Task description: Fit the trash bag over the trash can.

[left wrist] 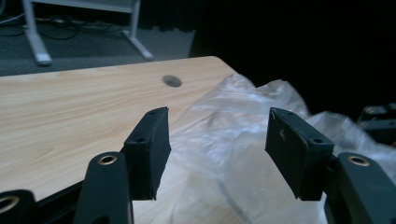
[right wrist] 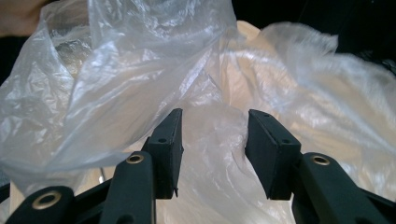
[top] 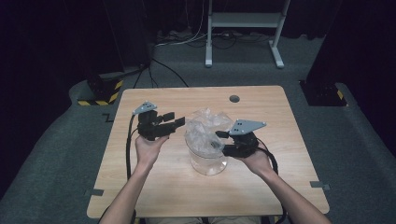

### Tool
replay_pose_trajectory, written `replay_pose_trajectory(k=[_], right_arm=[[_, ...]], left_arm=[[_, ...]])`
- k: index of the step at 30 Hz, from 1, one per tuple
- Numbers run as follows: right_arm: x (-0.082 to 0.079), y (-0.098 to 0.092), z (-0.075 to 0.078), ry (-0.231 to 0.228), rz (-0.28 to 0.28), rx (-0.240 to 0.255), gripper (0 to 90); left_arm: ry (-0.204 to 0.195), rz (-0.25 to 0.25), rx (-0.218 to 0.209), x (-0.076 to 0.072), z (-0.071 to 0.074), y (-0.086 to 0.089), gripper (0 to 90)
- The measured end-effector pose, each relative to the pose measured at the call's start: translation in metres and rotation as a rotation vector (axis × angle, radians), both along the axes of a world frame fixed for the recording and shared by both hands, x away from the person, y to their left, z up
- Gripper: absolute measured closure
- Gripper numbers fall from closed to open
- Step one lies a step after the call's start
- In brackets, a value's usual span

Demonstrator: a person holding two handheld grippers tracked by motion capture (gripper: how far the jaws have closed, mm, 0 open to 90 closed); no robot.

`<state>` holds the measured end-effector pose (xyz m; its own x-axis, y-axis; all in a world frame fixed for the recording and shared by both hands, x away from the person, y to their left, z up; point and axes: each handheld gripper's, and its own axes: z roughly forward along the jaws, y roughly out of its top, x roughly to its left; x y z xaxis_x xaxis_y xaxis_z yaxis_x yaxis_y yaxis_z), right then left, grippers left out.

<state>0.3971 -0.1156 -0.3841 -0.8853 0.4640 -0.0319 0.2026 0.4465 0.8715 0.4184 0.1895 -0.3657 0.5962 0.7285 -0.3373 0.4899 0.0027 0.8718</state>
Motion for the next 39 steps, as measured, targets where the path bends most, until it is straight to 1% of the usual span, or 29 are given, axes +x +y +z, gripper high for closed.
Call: replay_pose_trajectory(k=[1, 2, 4, 5, 7, 8, 9, 11, 14, 16, 18, 19, 20, 21, 22, 23, 24, 25, 26, 27, 28, 31, 33, 34, 35, 36, 37, 38, 39], right_arm=[[0.0, 0.0, 0.0, 0.0, 0.0, 0.0, 56.0], [-0.002, -0.001, -0.001, -0.001, -0.003, -0.007, 55.8], [-0.006, -0.003, -0.003, -0.003, -0.011, -0.018, 55.6], [-0.009, -0.004, -0.003, -0.004, -0.016, -0.022, 55.4], [-0.014, -0.006, -0.004, -0.012, -0.023, -0.033, 55.2], [-0.014, -0.006, -0.004, -0.012, -0.023, -0.033, 55.2], [-0.016, -0.006, -0.004, -0.014, -0.027, -0.037, 55.1], [-0.019, -0.007, -0.004, -0.022, -0.034, -0.046, 55.1], [-0.024, -0.007, -0.005, -0.031, -0.043, -0.061, 55.0], [-0.025, -0.007, -0.005, -0.037, -0.045, -0.069, 55.1], [-0.025, -0.007, -0.005, -0.038, -0.05, -0.074, 55.1], [-0.025, -0.007, -0.005, -0.035, -0.057, -0.073, 55.1], [-0.024, -0.008, -0.004, -0.035, -0.058, -0.07, 55.1], [-0.024, -0.008, -0.004, -0.035, -0.058, -0.07, 55.1], [-0.023, -0.008, -0.004, -0.033, -0.057, -0.067, 55.1], [-0.023, -0.008, -0.004, -0.033, -0.057, -0.067, 55.1], [-0.023, -0.008, -0.003, -0.033, -0.054, -0.067, 55.1], [-0.021, -0.008, -0.002, -0.033, -0.052, -0.062, 55.1], [-0.019, -0.008, -0.001, -0.038, -0.048, -0.058, 55.1], [-0.019, -0.008, -0.001, -0.038, -0.048, -0.058, 55.1], [-0.017, -0.008, 0.001, -0.041, -0.046, -0.053, 55.1], [-0.009, -0.007, 0.006, -0.044, -0.041, -0.026, 55.2], [-0.003, -0.006, 0.008, -0.034, -0.038, -0.007, 55.7], [0.003, -0.006, 0.01, -0.025, -0.031, 0.006, 56.5], [0.006, -0.006, 0.011, -0.017, -0.027, 0.017, 57.1], [0.006, -0.006, 0.011, -0.017, -0.027, 0.017, 57.1], [0.009, -0.006, 0.012, -0.007, -0.025, 0.031, 57.9], [0.015, -0.005, 0.013, 0.011, -0.019, 0.047, 59.6], [0.016, -0.005, 0.013, 0.014, -0.017, 0.051, 60.2]], left_arm=[[0.0, 0.0, 0.0, 0.0, 0.0, 0.0, 39.5], [-0.003, -0.017, -0.007, 0.002, 0.003, -0.004, 39.5], [-0.003, -0.052, -0.035, 0.004, 0.008, -0.011, 38.0], [-0.009, -0.066, -0.045, 0.004, 0.009, -0.014, 37.2], [-0.017, -0.117, -0.035, 0.004, 0.014, -0.027, 35.8], [-0.017, -0.117, -0.035, 0.004, 0.014, -0.027, 35.2], [-0.015, -0.137, -0.029, 0.005, 0.015, -0.032, 35.2], [0.0, -0.175, -0.006, 0.006, 0.015, -0.043, 34.0], [0.021, -0.202, 0.032, 0.005, 0.013, -0.053, 31.6], [0.039, -0.221, 0.057, 0.004, 0.013, -0.058, 31.0], [0.046, -0.229, 0.076, 0.003, 0.013, -0.06, 30.7], [0.05, -0.24, 0.107, -0.001, 0.013, -0.063, 29.7], [0.054, -0.246, 0.119, -0.004, 0.013, -0.065, 29.9], [0.054, -0.246, 0.119, -0.004, 0.013, -0.065, 30.9], [0.049, -0.255, 0.147, -0.01, 0.014, -0.068, 32.8], [0.049, -0.255, 0.147, -0.01, 0.014, -0.068, 35.6], [0.048, -0.254, 0.155, -0.014, 0.014, -0.069, 35.6], [0.039, -0.256, 0.178, -0.021, 0.013, -0.069, 42.5], [0.036, -0.256, 0.187, -0.024, 0.012, -0.069, 46.4], [0.036, -0.256, 0.187, -0.024, 0.012, -0.069, 50.0], [0.035, -0.255, 0.199, -0.028, 0.011, -0.067, 50.0], [0.043, -0.246, 0.22, -0.036, 0.008, -0.061, 61.5], [0.046, -0.246, 0.229, -0.041, 0.006, -0.058, 67.0], [0.045, -0.244, 0.239, -0.047, 0.004, -0.054, 71.2], [0.045, -0.244, 0.239, -0.047, 0.004, -0.054, 73.1], [0.048, -0.243, 0.246, -0.05, 0.003, -0.053, 73.1], [0.049, -0.246, 0.261, -0.054, 0.003, -0.052, 74.8], [0.051, -0.243, 0.28, -0.061, 0.001, -0.051, 76.9], [0.052, -0.242, 0.289, -0.065, 0.0, -0.05, 77.5]])
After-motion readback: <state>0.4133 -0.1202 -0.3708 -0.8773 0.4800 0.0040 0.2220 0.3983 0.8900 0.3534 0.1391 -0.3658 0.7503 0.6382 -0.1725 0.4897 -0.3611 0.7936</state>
